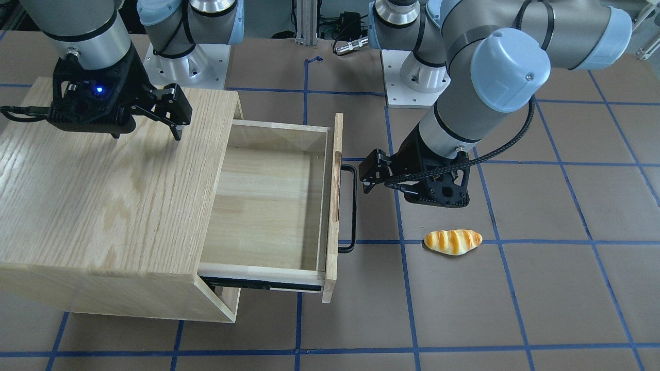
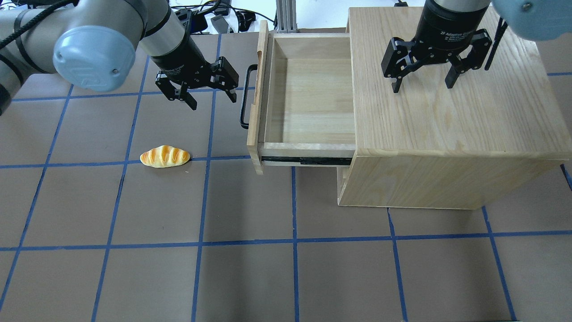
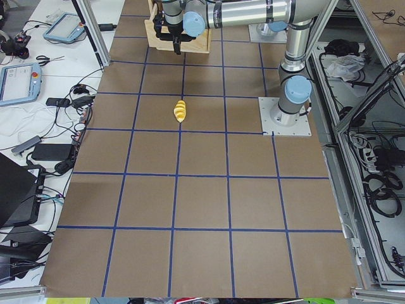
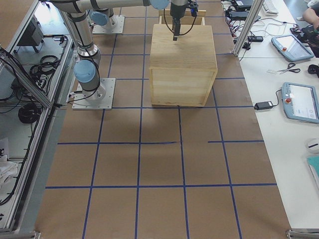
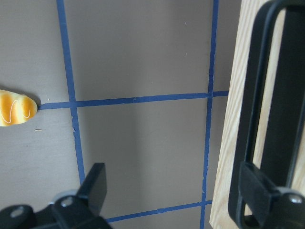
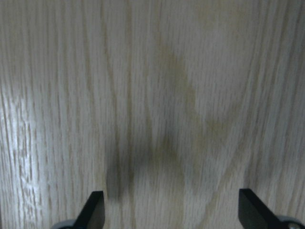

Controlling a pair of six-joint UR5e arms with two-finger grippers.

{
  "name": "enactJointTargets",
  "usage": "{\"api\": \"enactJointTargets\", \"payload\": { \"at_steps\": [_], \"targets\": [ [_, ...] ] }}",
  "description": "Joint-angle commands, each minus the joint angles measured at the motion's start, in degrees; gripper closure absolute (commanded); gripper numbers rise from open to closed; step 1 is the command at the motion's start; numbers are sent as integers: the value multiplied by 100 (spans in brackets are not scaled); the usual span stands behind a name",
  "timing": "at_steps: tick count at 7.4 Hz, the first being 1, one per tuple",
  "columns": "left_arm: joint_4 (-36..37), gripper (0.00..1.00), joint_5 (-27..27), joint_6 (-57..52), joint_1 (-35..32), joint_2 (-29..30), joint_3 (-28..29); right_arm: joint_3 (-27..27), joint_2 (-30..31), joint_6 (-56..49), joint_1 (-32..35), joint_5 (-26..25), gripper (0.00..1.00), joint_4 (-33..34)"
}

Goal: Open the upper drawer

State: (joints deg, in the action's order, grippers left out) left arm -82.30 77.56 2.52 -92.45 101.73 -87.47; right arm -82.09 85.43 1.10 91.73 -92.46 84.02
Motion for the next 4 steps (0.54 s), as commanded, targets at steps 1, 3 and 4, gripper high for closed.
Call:
{"api": "enactJointTargets", "payload": {
  "at_steps": [1, 3, 4],
  "targets": [
    [-364, 0, 467, -84, 383, -318, 133, 0, 0, 4, 3, 0, 0, 0],
    [-575, 0, 1214, -339, 613, -766, 264, 0, 0, 4, 3, 0, 0, 0],
    [-742, 0, 1287, -340, 596, -960, 274, 0, 0, 4, 3, 0, 0, 0]
  ]
}}
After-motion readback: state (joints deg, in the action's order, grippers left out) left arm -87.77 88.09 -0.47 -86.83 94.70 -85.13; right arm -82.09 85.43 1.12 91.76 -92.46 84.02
